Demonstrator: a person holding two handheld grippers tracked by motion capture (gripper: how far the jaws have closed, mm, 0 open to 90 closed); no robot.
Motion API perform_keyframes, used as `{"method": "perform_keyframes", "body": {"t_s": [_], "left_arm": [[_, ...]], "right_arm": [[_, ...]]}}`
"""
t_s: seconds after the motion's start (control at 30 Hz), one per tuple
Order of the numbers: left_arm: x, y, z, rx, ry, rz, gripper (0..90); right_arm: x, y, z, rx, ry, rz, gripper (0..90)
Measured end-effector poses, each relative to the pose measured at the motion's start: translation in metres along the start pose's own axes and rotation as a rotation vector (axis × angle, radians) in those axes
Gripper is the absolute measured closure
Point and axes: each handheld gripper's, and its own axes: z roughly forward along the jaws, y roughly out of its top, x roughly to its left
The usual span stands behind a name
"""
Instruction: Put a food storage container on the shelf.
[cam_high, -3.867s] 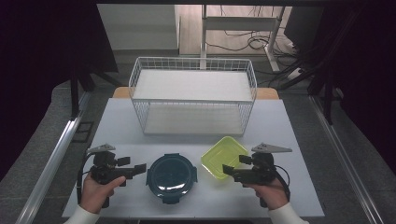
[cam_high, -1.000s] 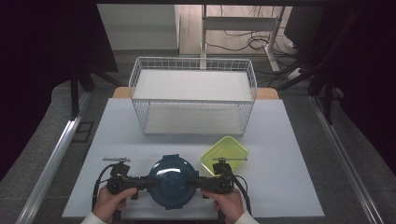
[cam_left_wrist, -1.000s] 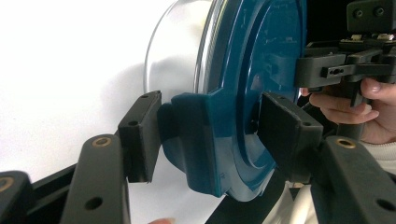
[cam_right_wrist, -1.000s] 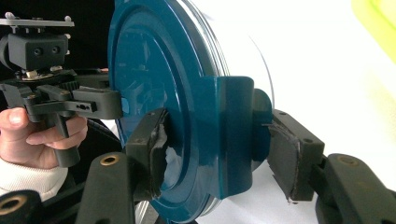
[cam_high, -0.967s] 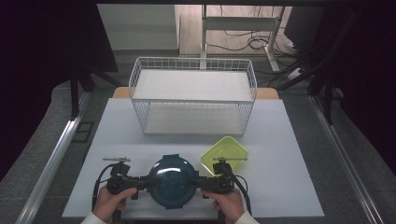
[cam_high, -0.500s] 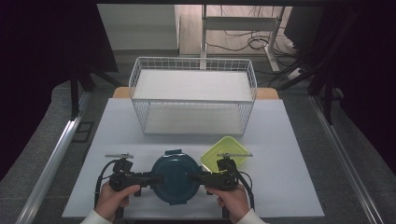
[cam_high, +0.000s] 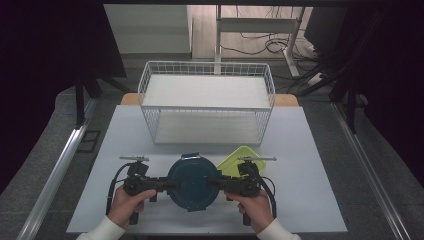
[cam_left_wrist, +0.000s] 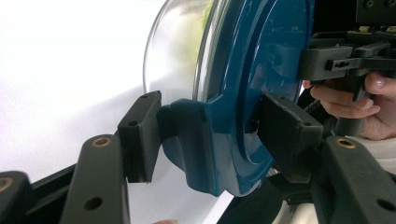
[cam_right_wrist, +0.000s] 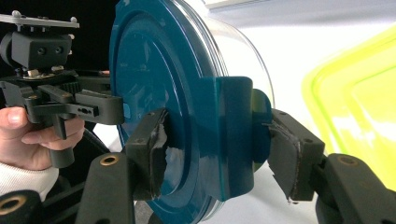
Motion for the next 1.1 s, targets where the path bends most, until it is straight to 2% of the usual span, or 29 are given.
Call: {"method": "perform_keyframes", "body": {"t_s": [0.5, 1.1], "left_arm": [[-0.015, 0.027, -0.005, -0.014, 0.016, 0.057, 41.2], [-0.019, 0.051, -0.008, -0.027, 0.014, 0.073, 41.3]], "right_arm": [[0.002, 0.020, -0.014, -0.046, 0.010, -0.028, 42.0], [0.005, 0.036, -0.019, -0.069, 0.012, -0.041, 42.0]]}}
